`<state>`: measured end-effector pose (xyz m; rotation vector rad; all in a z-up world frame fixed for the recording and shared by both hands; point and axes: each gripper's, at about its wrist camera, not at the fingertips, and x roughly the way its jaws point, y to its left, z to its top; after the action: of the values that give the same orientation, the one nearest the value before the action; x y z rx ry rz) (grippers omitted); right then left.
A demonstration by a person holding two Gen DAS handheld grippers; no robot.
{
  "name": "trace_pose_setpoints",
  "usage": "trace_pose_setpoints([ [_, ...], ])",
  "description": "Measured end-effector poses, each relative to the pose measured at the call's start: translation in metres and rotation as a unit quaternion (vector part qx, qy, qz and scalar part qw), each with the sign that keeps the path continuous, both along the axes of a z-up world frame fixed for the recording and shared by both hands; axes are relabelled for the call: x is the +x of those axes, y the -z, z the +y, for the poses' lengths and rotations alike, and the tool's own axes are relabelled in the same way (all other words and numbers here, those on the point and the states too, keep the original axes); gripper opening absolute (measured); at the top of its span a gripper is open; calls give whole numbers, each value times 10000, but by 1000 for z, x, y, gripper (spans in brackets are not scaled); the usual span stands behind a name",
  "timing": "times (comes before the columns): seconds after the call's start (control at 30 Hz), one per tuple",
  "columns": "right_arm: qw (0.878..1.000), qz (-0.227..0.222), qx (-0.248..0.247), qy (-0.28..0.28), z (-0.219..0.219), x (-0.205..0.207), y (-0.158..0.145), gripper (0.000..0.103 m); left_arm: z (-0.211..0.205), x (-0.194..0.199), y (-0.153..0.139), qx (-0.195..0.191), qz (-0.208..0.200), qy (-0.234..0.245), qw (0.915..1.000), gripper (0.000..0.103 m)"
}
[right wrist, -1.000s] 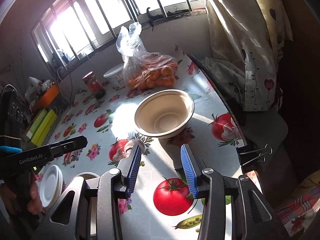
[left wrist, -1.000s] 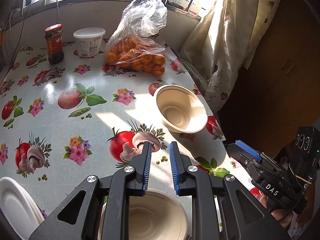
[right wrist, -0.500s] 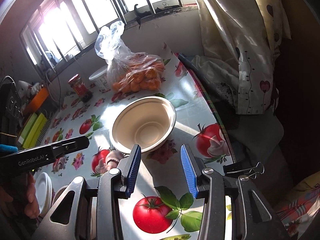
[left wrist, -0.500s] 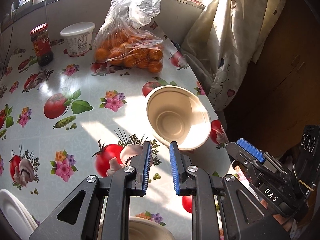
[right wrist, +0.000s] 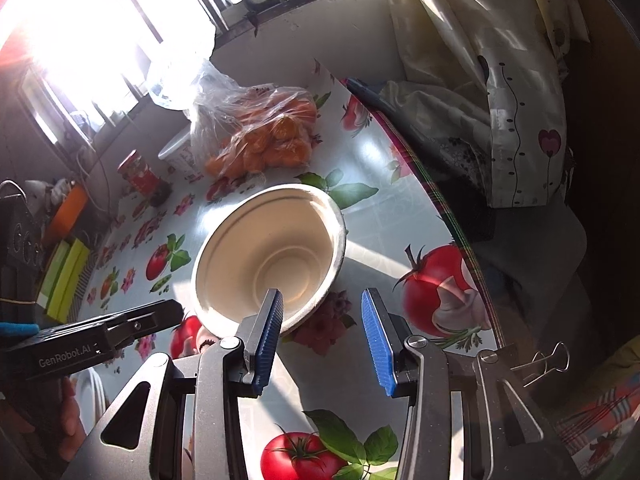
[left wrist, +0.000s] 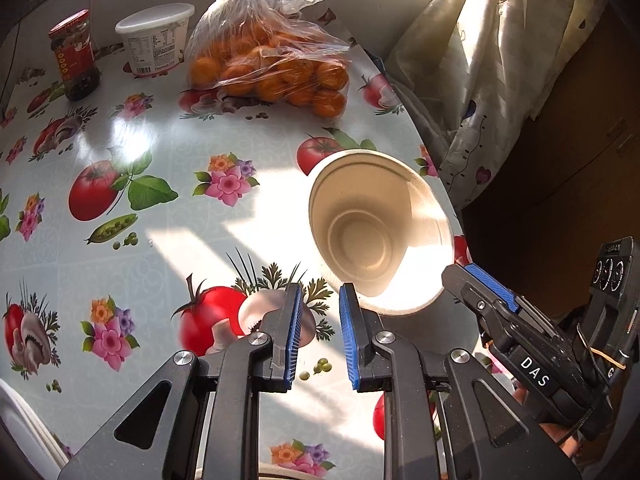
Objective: Organize plates and bowls
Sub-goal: 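Move the open right gripper to the beige bowl near the window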
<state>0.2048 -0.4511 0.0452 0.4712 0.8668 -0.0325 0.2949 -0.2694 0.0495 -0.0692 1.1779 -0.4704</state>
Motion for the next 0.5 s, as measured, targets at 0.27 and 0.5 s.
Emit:
trace_pose_setpoints([
  [0.27,9993,23,361,27,-3,12,10,39,1,7,9,-4,147,-35,9999,19],
  [0.5,9979,77,641,54,-3,15,17,24,4,9,7,-117,125,-70,9998,19],
])
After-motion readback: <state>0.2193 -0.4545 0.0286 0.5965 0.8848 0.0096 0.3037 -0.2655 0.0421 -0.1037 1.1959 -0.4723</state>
